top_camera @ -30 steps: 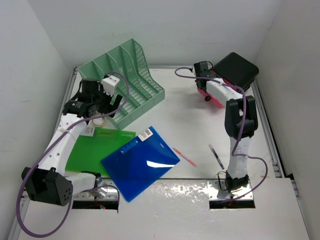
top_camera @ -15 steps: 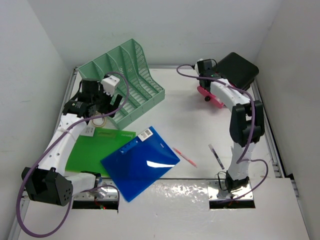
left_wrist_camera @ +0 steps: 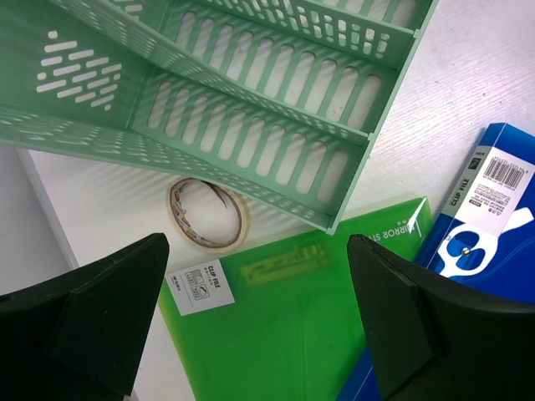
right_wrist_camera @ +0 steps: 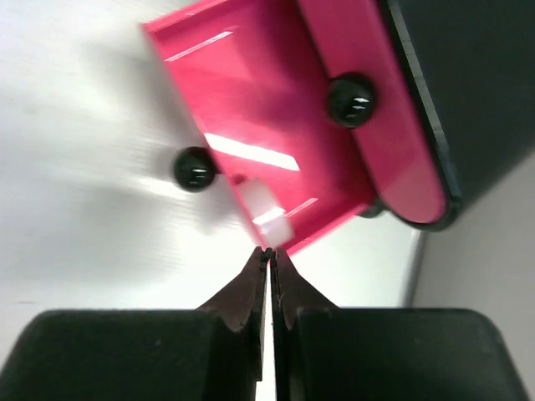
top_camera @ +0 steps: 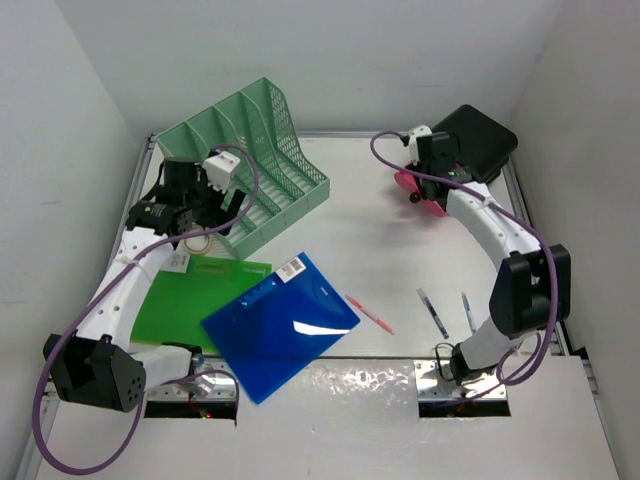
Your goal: Organize the desk
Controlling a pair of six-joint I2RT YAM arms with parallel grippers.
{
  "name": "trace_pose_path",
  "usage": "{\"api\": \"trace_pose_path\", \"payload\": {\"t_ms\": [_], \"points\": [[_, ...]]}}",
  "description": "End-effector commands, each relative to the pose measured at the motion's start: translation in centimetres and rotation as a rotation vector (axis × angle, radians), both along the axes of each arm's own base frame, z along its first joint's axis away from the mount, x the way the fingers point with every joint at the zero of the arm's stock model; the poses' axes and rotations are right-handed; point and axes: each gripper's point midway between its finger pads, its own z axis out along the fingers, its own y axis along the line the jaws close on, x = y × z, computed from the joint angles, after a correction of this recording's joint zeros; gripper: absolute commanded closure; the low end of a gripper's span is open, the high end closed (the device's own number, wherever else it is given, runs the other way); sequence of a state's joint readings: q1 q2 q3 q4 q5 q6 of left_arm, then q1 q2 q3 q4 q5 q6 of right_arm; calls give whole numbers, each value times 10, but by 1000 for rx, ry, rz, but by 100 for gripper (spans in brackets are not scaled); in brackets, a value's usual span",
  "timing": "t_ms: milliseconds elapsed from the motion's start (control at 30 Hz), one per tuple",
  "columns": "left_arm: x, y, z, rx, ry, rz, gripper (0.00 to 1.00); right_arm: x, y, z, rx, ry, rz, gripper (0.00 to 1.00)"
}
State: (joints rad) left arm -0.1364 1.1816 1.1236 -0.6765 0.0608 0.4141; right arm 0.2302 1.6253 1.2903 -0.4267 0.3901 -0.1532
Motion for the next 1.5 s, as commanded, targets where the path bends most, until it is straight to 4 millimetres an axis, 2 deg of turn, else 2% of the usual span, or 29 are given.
{"api": "trace_pose_path", "payload": {"t_ms": [0, 233, 500, 767, 1167, 1467], "points": [[4, 0, 10, -12, -48, -5, 13, -1, 16, -4, 155, -20, 16, 99], [2, 1, 11, -11, -51, -4, 13, 1, 2, -24, 210, 28, -40, 100], [2, 2, 11, -6, -52, 0, 13, 5, -7, -29, 203, 43, -66, 100], [3, 2, 11, -7, -52, 2, 13, 4, -5, -32, 220, 46, -63, 100], [3, 2, 11, -5, -52, 4, 13, 6, -24, -45, 176, 63, -127, 100], [2, 3, 10, -4, -49, 7, 13, 18, -31, -50, 176, 54, -140, 100]]}}
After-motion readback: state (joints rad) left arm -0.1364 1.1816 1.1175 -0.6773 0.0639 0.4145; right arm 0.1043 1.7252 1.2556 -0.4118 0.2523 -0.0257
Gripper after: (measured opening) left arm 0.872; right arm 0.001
